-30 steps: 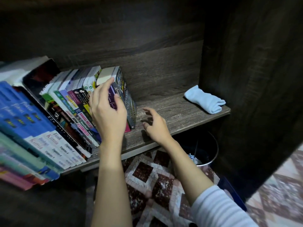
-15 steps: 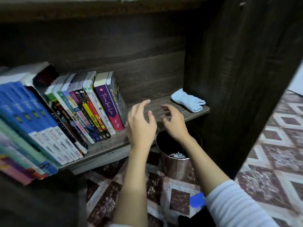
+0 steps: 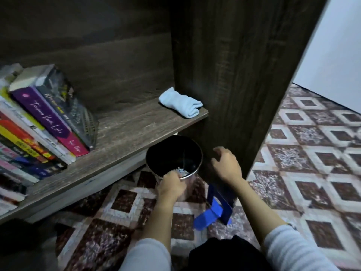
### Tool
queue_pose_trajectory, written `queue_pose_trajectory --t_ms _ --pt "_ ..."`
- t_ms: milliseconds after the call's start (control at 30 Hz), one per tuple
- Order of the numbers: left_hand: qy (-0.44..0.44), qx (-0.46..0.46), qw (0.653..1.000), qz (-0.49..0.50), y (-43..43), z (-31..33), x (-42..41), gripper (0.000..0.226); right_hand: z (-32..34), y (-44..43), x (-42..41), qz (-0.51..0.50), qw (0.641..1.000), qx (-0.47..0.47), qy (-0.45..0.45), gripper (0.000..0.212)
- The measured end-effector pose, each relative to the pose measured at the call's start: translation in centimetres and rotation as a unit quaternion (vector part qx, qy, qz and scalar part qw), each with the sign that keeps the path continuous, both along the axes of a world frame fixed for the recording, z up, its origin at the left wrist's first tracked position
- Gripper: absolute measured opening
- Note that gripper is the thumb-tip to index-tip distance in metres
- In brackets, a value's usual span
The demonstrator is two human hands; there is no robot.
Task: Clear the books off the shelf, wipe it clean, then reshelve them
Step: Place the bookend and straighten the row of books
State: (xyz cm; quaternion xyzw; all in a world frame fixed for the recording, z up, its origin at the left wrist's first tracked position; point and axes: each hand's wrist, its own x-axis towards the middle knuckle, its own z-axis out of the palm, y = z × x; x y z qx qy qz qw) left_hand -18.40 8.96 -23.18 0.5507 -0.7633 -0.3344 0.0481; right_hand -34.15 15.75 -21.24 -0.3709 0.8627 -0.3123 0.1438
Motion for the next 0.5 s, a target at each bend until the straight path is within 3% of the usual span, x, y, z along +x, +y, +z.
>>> queue_pose_trajectory --t_ms 167,300,500 --pt "-0.032 0.129 0.991 0.03 2.3 -8.5 -1.2 0.03 -6.2 2.4 -1.4 0.01 0.986 0.166 0.004 0.058" --pt "-0.031 0.203 0.975 0.082 3.1 -15.1 -2.0 0.023 -9.9 2.5 -1.9 0.031 0.978 0.201 -0.048 0.068" --pt "-0.052 0.212 0.973 0.068 4.6 -20.0 -4.1 0.029 -14.6 2.8 -0.8 0.042 0.961 0.27 -0.052 0.047"
